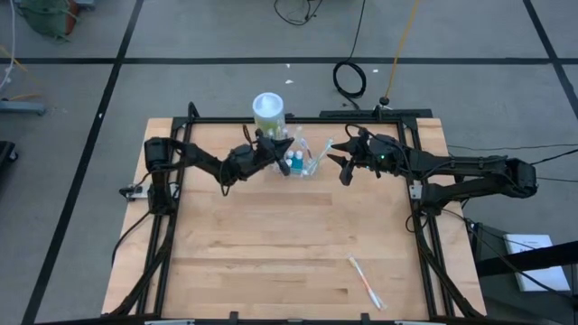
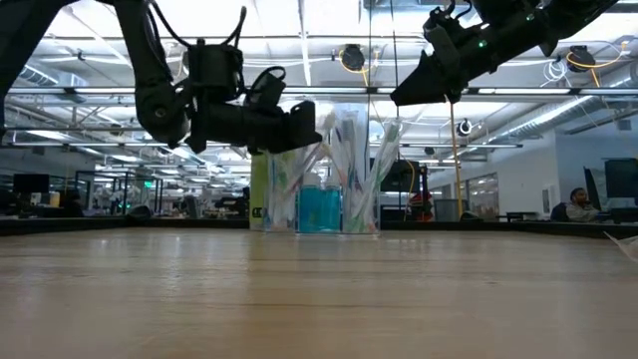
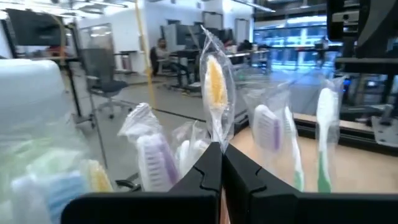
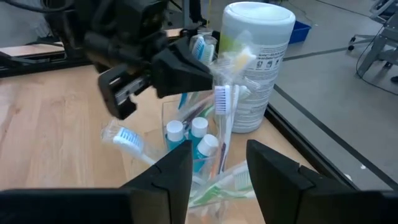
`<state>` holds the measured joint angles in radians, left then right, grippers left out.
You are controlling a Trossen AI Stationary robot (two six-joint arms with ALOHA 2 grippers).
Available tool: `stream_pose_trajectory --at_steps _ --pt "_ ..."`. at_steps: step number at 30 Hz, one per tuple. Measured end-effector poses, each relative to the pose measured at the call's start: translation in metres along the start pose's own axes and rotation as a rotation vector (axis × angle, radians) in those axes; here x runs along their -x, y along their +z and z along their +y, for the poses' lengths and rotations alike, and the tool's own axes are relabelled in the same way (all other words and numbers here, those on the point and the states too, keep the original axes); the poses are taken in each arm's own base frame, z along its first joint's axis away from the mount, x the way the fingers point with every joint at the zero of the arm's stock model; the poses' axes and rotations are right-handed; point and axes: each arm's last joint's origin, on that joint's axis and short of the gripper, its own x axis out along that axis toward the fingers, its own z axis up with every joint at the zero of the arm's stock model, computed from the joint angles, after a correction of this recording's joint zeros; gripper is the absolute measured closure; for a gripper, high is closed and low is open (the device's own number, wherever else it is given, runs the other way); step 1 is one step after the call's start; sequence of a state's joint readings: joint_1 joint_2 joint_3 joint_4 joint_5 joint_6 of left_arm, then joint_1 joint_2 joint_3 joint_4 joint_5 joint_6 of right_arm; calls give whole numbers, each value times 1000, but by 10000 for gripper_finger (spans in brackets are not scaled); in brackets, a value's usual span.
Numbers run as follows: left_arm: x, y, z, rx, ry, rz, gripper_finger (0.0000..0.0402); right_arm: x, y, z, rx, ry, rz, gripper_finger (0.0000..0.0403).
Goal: Pick & Place toothbrushing station
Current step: Put the orange toothbrush into the left of the transparent organizer
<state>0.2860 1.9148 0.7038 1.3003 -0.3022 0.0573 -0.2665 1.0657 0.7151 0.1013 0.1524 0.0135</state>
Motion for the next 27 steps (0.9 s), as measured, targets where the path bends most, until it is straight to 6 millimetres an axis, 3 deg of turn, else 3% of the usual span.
stream_pose_trajectory --at_steps 12,20,27 --pt "38 -5 -45 -58 245 71 397 0 -1 0 1 0 9 261" --pt "44 -10 -51 -91 333 121 396 1 -2 8 -12 24 15 264" --pt "47 -16 -55 -85 319 167 367 9 -22 30 -48 14 209 264"
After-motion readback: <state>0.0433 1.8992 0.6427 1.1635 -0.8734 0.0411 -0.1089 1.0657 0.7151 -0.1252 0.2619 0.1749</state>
